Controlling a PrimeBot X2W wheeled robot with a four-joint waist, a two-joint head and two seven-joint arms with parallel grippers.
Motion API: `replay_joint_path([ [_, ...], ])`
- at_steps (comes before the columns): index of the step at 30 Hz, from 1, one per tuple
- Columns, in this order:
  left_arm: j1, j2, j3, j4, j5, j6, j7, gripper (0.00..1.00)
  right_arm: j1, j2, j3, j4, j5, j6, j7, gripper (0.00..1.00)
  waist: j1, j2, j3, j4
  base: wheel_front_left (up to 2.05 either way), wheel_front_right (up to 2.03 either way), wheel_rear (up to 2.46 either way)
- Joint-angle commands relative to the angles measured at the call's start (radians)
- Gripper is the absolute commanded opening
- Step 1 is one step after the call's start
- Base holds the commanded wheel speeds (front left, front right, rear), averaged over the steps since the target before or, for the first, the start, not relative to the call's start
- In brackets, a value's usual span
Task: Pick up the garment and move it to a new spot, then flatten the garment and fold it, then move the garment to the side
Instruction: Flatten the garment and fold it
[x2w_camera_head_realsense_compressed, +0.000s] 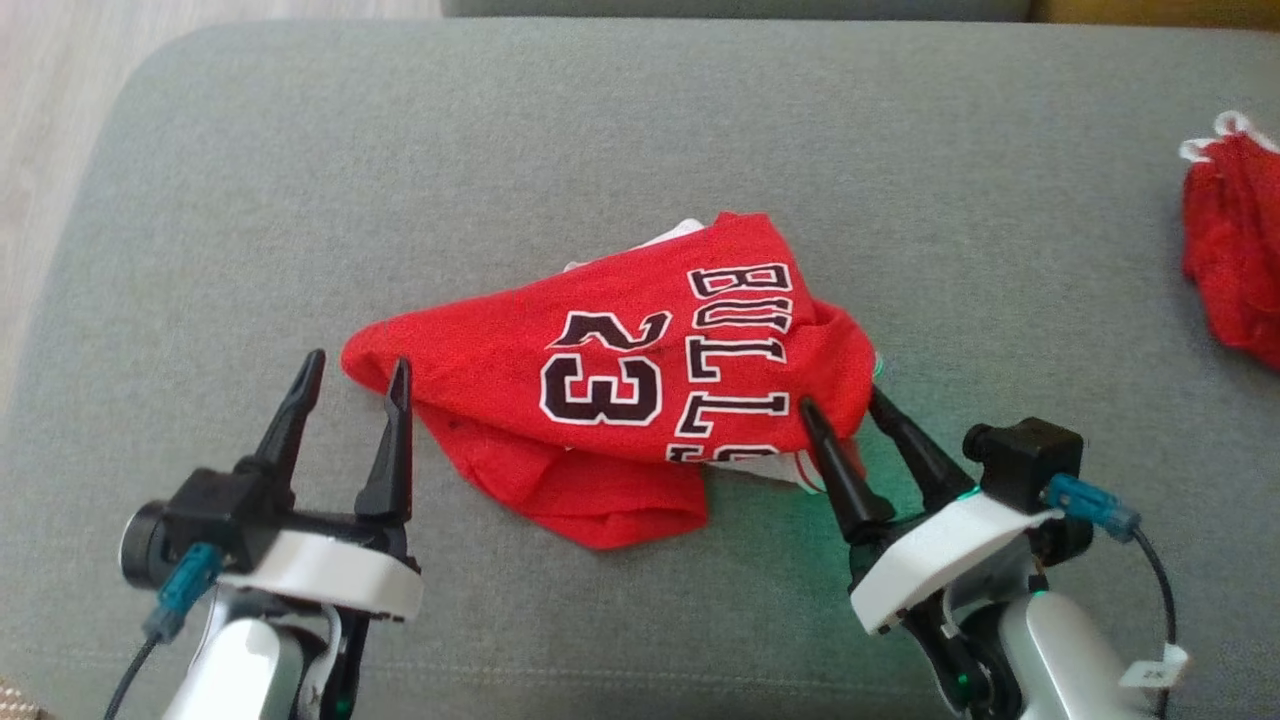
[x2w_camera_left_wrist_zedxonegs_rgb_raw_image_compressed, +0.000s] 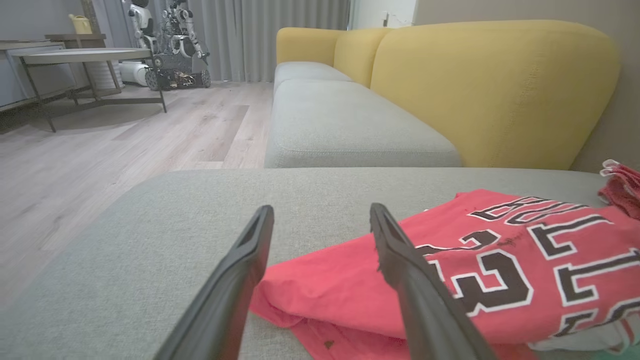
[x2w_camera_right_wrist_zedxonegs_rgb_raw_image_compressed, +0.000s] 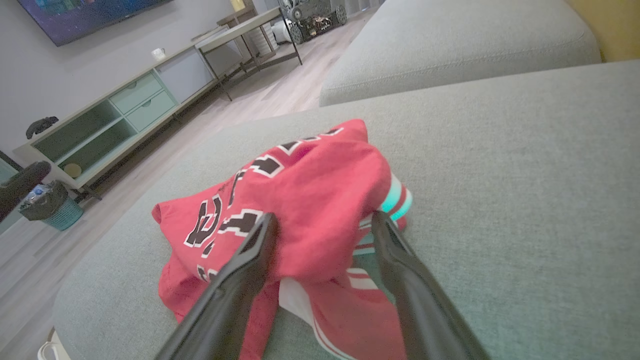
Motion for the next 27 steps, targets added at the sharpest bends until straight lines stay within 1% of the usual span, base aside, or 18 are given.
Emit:
replay_joint_path([
  [1,-0.055,0.012,0.039,-0.028,-0.001,-0.001,-0.009,1.00,-0.043,-0.009,0.020,-0.027,0.009,-0.001,-0.003,0.00,-0.0001,0.0000,0.010,0.009,0.00,0.00,0.00],
  [5,-0.067,0.009,0.040,-0.019,0.000,-0.005,-0.014,1.00,-0.057,-0.014,0.004,-0.022,0.028,-0.001,0.003,0.00,-0.0001,0.0000,0.022,0.017,0.00,0.00,0.00],
  [12,-0.080,0.002,0.045,-0.013,0.002,-0.009,-0.019,1.00,-0.088,-0.017,-0.033,-0.051,0.051,-0.001,-0.019,0.00,-0.0001,0.0000,0.036,0.019,0.00,0.00,0.00],
  [17,-0.099,-0.009,0.041,-0.011,0.006,-0.017,-0.021,1.00,-0.150,-0.014,-0.081,-0.049,0.074,-0.001,-0.002,0.00,-0.0001,0.0000,0.059,0.025,0.00,0.00,0.00],
  [21,-0.116,-0.022,0.036,-0.005,0.010,-0.026,-0.022,1.00,-0.227,-0.012,-0.111,-0.002,0.093,-0.001,0.020,0.00,-0.0001,0.0000,0.082,0.037,0.00,0.00,0.00],
  [27,-0.148,-0.045,0.033,0.002,0.020,-0.047,-0.022,1.00,-0.378,-0.010,-0.151,0.138,0.110,-0.001,0.043,0.00,-0.0001,0.0000,0.124,0.071,0.00,0.00,0.00],
])
